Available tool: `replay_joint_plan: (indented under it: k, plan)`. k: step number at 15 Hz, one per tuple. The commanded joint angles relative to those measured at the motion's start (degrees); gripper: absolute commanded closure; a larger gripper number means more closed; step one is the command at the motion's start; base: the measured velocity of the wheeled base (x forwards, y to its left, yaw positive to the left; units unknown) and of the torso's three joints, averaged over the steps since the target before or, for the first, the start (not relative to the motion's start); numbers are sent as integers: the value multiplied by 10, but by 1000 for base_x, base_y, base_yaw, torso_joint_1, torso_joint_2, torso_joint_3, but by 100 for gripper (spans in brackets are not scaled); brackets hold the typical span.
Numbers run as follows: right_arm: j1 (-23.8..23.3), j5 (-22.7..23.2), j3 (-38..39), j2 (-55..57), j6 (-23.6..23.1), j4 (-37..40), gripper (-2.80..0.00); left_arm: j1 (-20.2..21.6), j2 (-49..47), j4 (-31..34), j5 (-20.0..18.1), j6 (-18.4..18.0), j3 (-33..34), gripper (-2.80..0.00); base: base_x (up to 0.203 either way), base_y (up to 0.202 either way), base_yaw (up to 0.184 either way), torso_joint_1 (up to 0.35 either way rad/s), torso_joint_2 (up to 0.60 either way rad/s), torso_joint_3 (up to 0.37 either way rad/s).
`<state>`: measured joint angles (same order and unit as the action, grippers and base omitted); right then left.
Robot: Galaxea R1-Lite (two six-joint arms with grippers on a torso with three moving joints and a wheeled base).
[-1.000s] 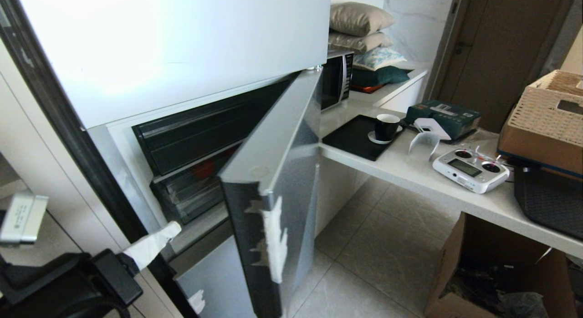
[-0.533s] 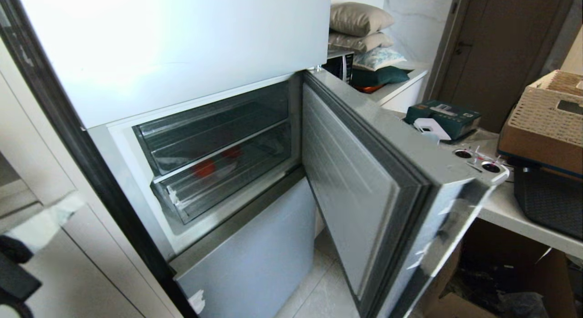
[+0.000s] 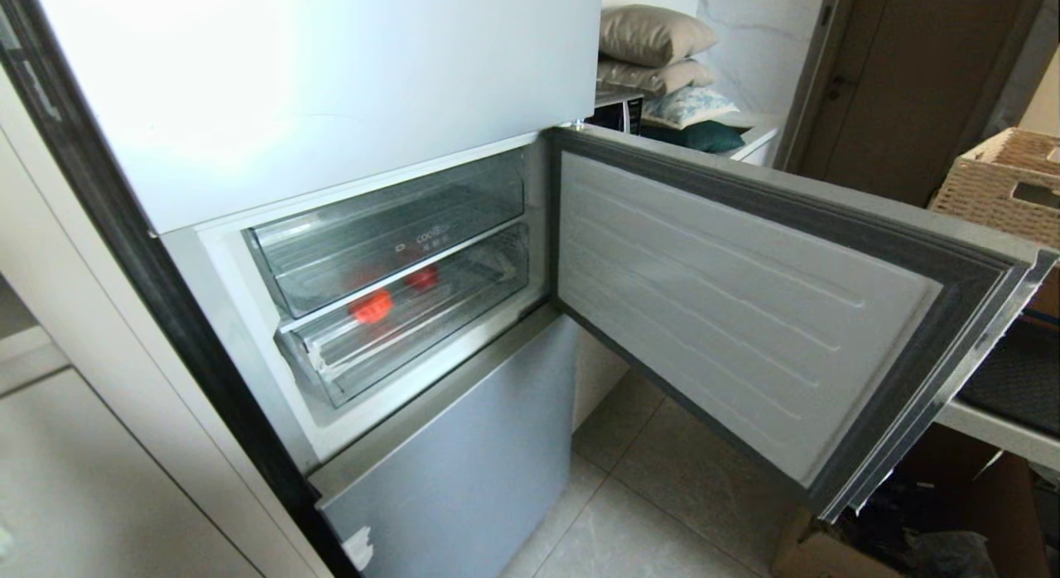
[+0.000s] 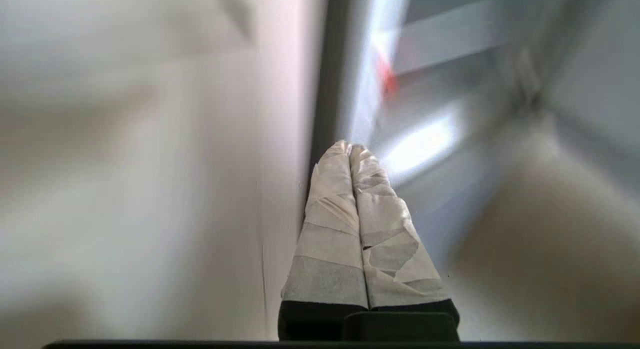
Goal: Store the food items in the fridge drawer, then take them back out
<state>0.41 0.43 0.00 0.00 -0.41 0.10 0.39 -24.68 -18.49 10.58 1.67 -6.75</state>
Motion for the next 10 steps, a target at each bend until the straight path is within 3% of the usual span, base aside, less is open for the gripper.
replay_joint_plan:
  k: [1,2,3,7,10]
  plan:
    - [0,0,0,1,0,0,0,16,92,88,-87,-51,51,0,0,0,0,0,0,0]
    - [0,0,0,1,0,0,0,11,121,157,-102,-77,59,0,0,0,0,0,0,0]
    - [0,-1,0,1,1,0,0,1,149,185,-111,-87,61,0,0,0,0,0,0,0]
    - [0,-2,0,1,2,0,0,-8,249,189,-139,-125,66,0,0,0,0,0,0,0]
    - [0,-2,0,1,2,0,0,-8,245,189,-111,-41,67,0,0,0,0,0,0,0]
